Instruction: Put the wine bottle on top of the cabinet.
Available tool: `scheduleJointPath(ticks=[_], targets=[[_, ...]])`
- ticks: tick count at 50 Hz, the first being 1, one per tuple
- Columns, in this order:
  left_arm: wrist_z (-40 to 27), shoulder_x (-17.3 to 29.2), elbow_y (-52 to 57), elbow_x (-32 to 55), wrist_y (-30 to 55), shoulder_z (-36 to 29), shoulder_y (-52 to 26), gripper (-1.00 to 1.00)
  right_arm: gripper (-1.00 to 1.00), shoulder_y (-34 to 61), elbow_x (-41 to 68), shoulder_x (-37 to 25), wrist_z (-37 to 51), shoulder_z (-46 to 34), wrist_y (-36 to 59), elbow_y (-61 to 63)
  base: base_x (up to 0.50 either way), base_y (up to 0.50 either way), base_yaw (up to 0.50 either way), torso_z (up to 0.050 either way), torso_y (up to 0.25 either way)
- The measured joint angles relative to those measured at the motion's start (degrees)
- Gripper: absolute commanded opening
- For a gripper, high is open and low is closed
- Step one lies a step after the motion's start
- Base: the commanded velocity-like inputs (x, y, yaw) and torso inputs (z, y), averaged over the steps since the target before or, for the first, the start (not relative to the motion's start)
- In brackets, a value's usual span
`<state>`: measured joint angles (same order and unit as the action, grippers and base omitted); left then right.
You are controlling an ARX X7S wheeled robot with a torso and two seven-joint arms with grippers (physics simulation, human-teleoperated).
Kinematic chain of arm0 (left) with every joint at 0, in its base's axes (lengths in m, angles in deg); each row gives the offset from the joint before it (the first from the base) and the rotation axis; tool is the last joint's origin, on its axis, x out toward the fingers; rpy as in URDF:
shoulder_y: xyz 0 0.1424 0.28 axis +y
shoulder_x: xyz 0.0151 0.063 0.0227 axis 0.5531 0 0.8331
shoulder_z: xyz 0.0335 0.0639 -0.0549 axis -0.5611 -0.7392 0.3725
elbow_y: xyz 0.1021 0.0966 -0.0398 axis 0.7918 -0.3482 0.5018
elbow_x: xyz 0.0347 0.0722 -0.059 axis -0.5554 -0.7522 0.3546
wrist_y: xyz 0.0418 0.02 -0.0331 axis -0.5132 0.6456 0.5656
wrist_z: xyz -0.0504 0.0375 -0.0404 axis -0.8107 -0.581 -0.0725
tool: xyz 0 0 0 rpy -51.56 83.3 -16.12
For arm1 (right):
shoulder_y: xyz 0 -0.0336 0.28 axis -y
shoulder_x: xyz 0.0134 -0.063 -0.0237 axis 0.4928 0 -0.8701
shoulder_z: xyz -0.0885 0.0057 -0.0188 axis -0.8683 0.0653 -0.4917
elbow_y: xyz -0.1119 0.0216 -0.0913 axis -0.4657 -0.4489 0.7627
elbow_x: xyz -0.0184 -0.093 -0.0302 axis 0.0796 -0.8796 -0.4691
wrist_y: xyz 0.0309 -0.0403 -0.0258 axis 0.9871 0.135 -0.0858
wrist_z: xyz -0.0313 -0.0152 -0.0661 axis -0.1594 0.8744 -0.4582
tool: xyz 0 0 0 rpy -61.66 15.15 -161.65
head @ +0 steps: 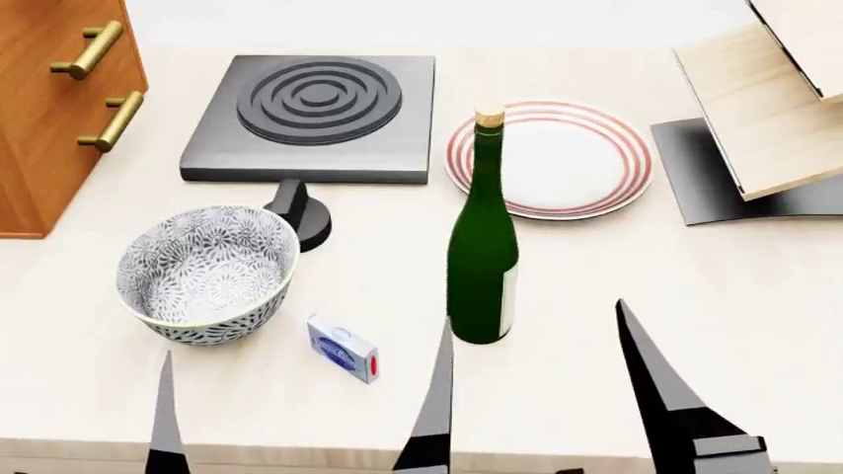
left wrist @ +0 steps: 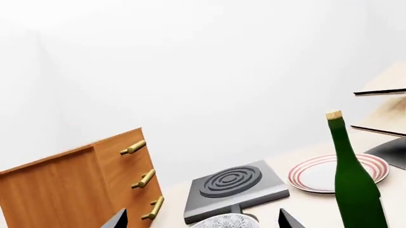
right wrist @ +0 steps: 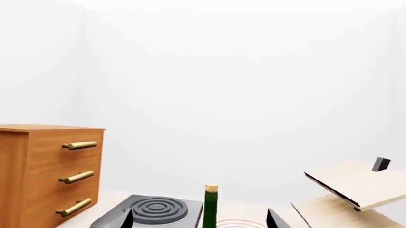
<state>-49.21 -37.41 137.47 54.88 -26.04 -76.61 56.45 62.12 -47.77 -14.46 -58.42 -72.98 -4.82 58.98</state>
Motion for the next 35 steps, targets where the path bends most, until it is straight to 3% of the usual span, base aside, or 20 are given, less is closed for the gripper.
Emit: scheduleJointPath(ticks=[13,35], targets=[[-0.1,0.4,2.4,-0.4,2.0,-0.7,-0.6,1.00,1.00,0.6,1.2,-0.8,1.2,-0.1,0.0,2.2,0.02,0.00,0.00,0.000,0.000],[-0.7,0.9,3.7,-0.1,3.5,-1.6,-1.0,1.00,1.00,0.9,4.5,-1.4,2.2,0.4,0.0,3.4,0.49,0.00,0.00,0.000,0.000]])
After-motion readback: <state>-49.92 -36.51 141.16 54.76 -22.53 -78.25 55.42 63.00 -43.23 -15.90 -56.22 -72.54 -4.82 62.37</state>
